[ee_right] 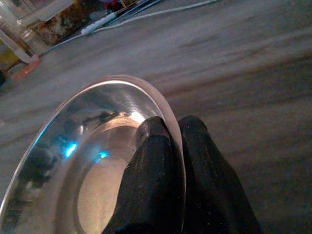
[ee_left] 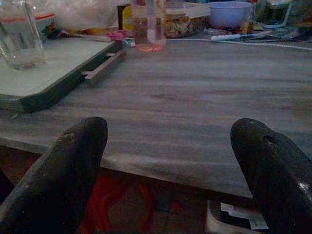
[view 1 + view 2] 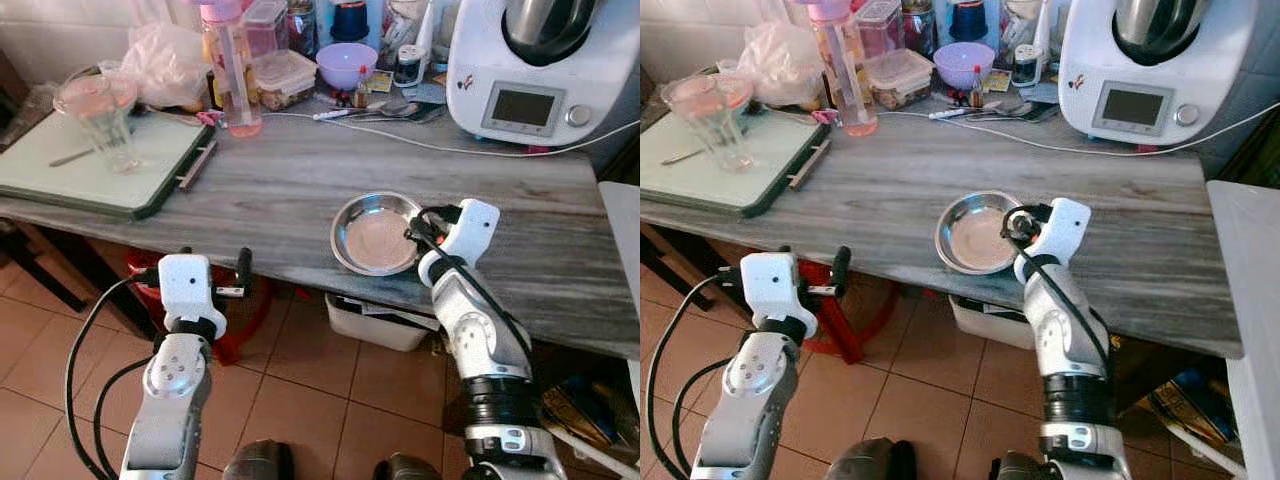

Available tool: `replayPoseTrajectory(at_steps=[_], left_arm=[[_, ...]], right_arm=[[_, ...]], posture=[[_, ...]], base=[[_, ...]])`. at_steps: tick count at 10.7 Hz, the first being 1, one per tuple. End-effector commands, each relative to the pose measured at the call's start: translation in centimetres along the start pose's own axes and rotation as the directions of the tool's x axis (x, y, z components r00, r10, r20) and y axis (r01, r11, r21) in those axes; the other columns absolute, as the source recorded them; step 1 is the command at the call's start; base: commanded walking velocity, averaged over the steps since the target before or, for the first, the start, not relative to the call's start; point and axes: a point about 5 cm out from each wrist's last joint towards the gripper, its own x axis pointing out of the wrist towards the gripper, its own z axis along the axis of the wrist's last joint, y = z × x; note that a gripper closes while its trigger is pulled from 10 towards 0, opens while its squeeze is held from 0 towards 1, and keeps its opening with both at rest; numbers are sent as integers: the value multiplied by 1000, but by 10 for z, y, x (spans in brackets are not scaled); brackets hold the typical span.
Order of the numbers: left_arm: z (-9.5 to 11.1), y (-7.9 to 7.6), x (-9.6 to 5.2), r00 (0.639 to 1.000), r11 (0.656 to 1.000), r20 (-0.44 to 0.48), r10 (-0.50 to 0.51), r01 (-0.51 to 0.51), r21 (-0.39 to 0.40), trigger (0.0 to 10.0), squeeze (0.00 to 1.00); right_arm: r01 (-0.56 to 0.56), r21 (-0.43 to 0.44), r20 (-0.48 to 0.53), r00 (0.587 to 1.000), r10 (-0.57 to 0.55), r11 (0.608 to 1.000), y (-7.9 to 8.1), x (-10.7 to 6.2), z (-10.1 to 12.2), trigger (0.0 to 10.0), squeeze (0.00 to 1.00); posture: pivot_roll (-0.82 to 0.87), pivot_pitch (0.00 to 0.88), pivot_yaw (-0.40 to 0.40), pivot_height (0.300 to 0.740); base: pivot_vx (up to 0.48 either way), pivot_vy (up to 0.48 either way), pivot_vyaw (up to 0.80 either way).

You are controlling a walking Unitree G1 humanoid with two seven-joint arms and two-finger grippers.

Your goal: Setting the table

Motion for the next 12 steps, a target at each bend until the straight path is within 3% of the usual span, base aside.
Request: replayPoseTrajectory(at_steps=[1,5,9,12], left_arm=[[1,1,1,1000,1000,-4,5,-5,1,10000,0],[1,0,1,1000,1000,-3,10,-10,4,10000,0],[0,8,-1,997,997,-13,82,-82,1,10000,0],[0,10,-4,996,997,-15,83,-83,0,10000,0]], right_arm=[[25,-10,-24,999,-25,1000,-5,1,-2,10000,1000],[21,-45,4,1000,-21,999,-8,7,3,10000,1000],[-32,-256,238,967,95,966,-1,-17,30,10000,1000],[-20,-339,288,950,124,940,-1,-38,24,10000,1000]], posture=[[39,79,40,740],[37,83,39,740],[32,88,42,740],[29,75,44,740]], base=[[0,0,0],[0,0,0],[0,0,0],[0,0,0]])
